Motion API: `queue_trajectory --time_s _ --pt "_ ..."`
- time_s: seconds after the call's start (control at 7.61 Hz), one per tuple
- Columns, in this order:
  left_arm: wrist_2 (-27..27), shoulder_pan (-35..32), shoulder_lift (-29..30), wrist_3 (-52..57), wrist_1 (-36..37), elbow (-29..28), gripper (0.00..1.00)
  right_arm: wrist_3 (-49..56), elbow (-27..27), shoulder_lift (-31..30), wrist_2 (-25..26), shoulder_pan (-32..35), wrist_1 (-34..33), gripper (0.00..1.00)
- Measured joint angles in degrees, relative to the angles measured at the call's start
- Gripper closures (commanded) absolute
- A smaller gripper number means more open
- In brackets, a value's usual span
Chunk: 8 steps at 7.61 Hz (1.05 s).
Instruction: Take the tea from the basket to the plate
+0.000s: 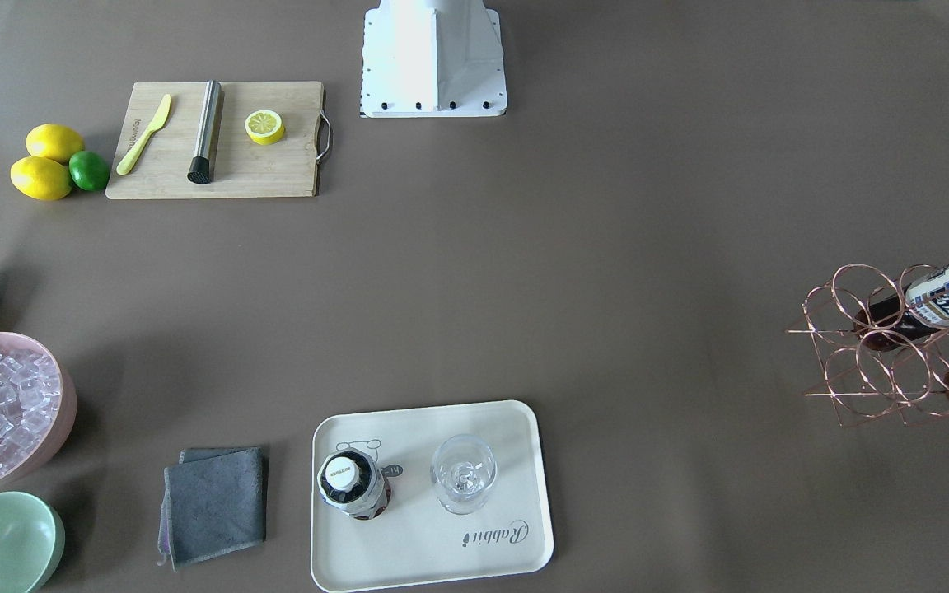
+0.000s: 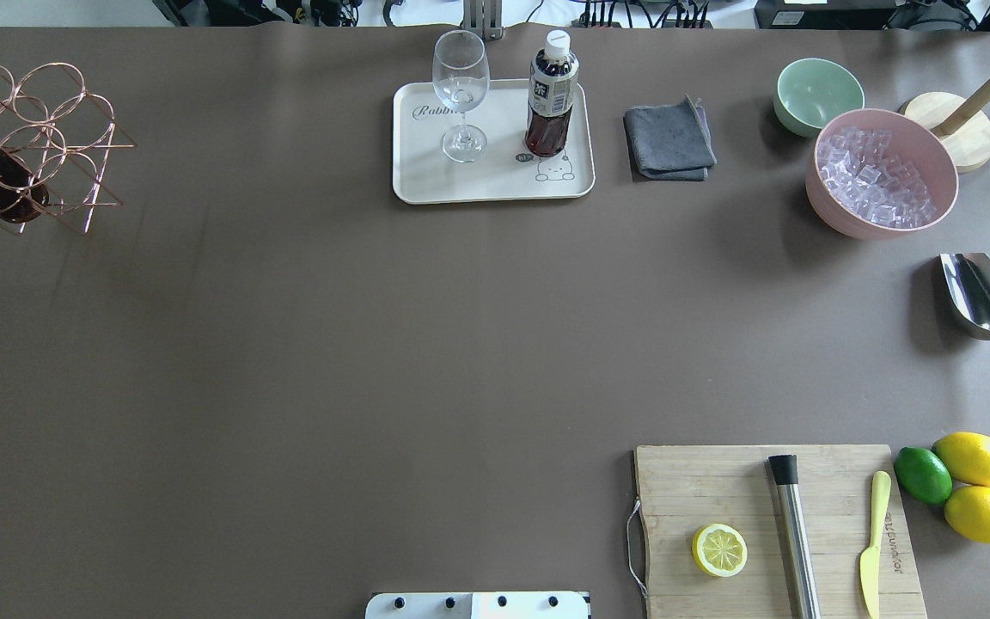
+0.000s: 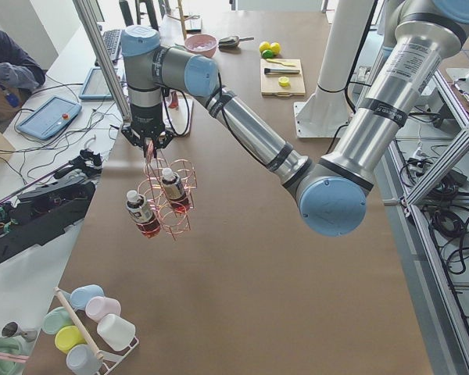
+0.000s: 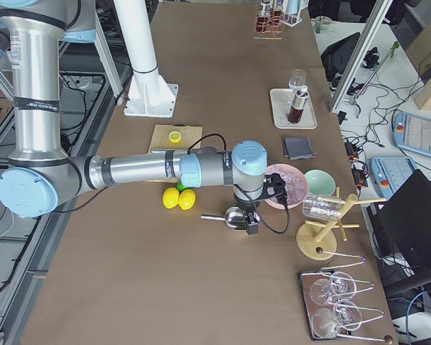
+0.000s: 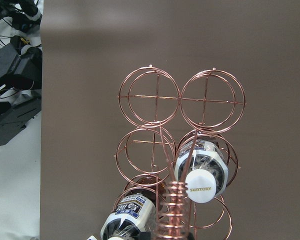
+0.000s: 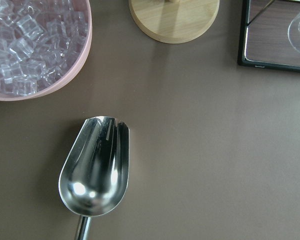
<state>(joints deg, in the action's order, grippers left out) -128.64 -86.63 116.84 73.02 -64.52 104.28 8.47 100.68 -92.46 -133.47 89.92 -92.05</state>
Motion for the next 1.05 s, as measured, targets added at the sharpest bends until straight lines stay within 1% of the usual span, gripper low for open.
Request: queue_trajectory --time_s 0.26,0.66,1.05 --pt "-0.1 -1.8 -1.8 3.3 -2.3 -3.7 1.0 1.7 -2.3 0.1 -1.3 0.6 0.1 0.0" --pt "-0.4 -3.6 -2.0 5.5 -4.9 -9.4 1.0 1.8 -1.9 0.5 -1.6 0.7 -0.2 0.0" --pt "-0.9 -4.2 -1.8 5.5 -7.5 -15.4 1.0 1.5 -2.2 -1.2 -1.5 0.7 -0.4 0.0"
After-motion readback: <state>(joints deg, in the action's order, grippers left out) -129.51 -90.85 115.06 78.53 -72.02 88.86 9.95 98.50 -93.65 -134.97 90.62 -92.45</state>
